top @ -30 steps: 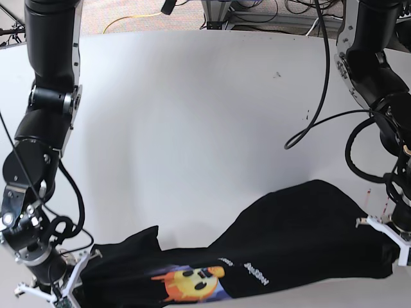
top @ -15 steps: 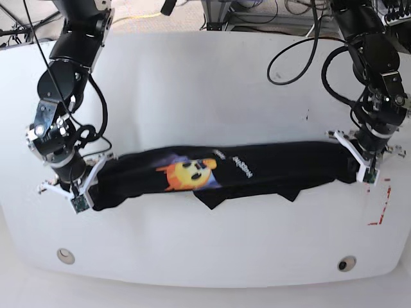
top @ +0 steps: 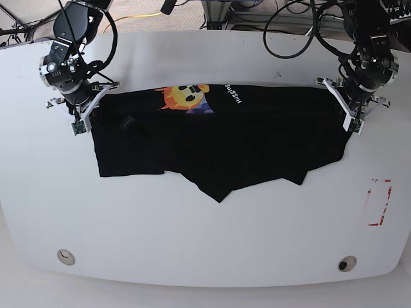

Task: Fold the T-shirt properly
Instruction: 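Drag the lifted shirt across the table and lay it flat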

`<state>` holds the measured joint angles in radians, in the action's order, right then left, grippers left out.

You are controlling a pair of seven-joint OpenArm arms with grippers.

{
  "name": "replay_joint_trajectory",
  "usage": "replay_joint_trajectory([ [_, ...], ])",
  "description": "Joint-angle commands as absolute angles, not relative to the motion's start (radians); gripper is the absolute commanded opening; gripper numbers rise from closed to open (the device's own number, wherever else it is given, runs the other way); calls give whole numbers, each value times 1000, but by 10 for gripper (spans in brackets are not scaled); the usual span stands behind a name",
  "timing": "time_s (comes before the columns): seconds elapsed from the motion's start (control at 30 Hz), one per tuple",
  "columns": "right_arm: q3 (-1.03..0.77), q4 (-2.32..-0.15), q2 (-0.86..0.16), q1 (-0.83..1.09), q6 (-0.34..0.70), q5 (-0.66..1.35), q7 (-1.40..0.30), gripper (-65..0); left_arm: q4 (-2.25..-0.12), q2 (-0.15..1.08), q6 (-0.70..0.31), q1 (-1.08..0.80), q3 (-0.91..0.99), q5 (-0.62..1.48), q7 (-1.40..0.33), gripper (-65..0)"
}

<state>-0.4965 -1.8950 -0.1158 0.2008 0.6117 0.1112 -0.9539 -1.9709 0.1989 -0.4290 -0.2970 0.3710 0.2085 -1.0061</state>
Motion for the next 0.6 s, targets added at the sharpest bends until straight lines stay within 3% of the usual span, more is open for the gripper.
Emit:
replay_joint_trajectory([
  [0.0,-499,-1916,-107,219,607,108,-935,-642,-1989,214,-421,-297,377,194,-993,-650],
  [0.17,-499,-1916,-97,277,607,108,-935,-596,-1989,214,-421,-328,377,193,-993,-650],
  [0.57,-507,-1908,-67,328,607,108,-937,-396,-1980,214,-421,-358,378,188,-993,-650],
])
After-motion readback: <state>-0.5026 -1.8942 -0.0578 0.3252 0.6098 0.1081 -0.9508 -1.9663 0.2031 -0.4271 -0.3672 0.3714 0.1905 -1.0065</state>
